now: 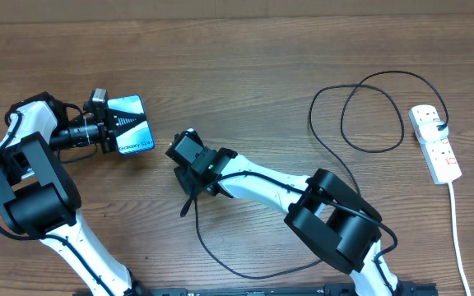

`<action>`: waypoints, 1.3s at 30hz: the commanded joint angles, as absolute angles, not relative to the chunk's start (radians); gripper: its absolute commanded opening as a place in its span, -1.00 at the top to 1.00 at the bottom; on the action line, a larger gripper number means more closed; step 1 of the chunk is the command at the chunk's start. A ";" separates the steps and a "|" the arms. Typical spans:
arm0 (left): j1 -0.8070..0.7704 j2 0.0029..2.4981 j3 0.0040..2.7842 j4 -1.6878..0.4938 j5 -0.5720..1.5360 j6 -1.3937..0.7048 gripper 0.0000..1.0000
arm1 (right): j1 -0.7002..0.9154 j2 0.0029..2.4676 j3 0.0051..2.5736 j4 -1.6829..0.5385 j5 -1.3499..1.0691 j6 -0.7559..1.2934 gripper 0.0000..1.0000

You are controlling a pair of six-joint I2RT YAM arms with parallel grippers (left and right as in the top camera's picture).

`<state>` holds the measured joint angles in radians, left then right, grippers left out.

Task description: Plug charger to phone and switch on socket

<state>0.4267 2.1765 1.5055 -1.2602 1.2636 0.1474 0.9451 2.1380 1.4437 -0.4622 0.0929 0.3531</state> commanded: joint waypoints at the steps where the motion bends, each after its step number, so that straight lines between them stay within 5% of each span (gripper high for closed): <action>1: 0.418 2.138 1.508 -1.263 1.275 0.134 0.92 | 0.949 2.178 1.454 -0.457 0.126 0.336 -0.01; 3: 0.418 2.138 1.508 -1.263 1.275 0.134 0.92 | 0.953 2.185 1.454 -0.465 0.126 0.336 0.27; 8: 0.418 2.138 1.508 -1.264 1.275 0.134 0.91 | 0.965 2.193 1.453 -0.493 0.129 0.336 0.57; 9: 0.418 2.138 1.508 -1.263 1.275 0.134 0.92 | 0.965 2.192 1.454 -0.513 0.143 0.336 0.79; 12: 0.418 2.138 1.508 -1.264 1.275 0.134 0.91 | 0.948 2.191 1.468 -0.587 0.214 0.363 0.93; 23: 0.418 2.138 1.508 -1.264 1.275 0.134 0.92 | 0.635 2.188 1.688 -1.158 0.292 0.390 0.93; 31: 0.418 2.138 1.508 -1.256 1.275 0.134 0.92 | 0.434 2.189 1.602 -1.175 0.099 0.416 0.92; 36: 0.418 2.138 1.508 -1.256 1.274 0.134 0.92 | 0.429 2.189 1.562 -1.158 0.102 0.450 0.27; 39: 0.418 2.138 1.508 -1.256 1.274 0.134 0.92 | 0.429 2.189 1.552 -1.173 0.102 0.495 0.17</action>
<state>0.4252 2.1765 1.5055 -1.2564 1.2472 0.1474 0.4252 2.1731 1.5921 -1.1713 0.1337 0.4519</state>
